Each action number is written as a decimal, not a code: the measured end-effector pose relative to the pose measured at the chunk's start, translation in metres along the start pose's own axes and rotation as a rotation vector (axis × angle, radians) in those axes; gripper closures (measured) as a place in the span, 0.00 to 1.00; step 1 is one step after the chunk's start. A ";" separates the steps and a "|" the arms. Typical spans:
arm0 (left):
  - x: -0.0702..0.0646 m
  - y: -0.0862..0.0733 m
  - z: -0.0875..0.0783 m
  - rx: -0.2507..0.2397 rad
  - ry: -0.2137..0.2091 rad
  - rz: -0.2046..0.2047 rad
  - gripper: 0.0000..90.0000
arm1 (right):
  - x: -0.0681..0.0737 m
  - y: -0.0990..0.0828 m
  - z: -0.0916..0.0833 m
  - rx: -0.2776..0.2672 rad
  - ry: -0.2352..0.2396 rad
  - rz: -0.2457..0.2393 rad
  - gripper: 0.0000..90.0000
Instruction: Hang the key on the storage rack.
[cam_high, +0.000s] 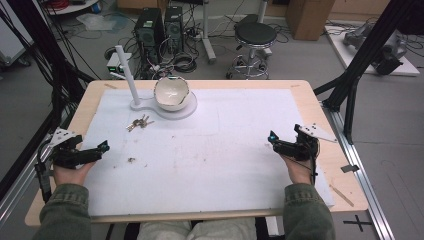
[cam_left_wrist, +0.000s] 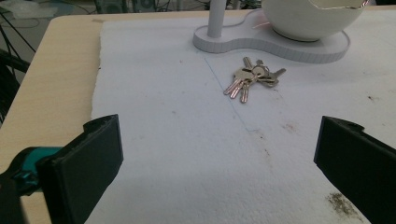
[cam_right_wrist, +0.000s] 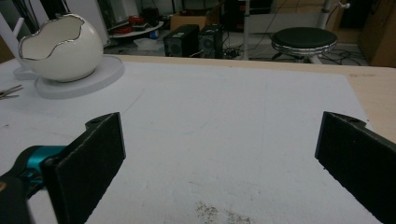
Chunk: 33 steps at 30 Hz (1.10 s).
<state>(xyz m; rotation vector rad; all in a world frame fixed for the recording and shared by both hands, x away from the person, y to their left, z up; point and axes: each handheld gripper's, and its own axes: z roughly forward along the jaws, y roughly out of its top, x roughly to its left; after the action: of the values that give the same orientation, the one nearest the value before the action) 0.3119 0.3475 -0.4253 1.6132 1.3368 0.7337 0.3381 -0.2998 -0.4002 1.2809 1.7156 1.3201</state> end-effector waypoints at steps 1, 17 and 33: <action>0.000 0.000 0.000 0.000 0.000 0.000 0.02 | 0.000 0.000 0.000 0.000 0.000 0.000 0.01; 0.001 0.000 0.001 -0.002 -0.003 -0.024 0.02 | -0.001 -0.003 -0.007 -0.039 0.022 0.045 0.01; 0.004 0.010 0.012 0.052 0.000 -0.032 0.02 | 0.002 -0.004 -0.005 -0.032 0.044 0.040 0.01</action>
<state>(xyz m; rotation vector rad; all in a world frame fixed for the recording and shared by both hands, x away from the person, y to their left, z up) 0.3278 0.3479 -0.4218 1.6282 1.3890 0.6851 0.3313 -0.2996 -0.4025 1.2829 1.7001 1.4034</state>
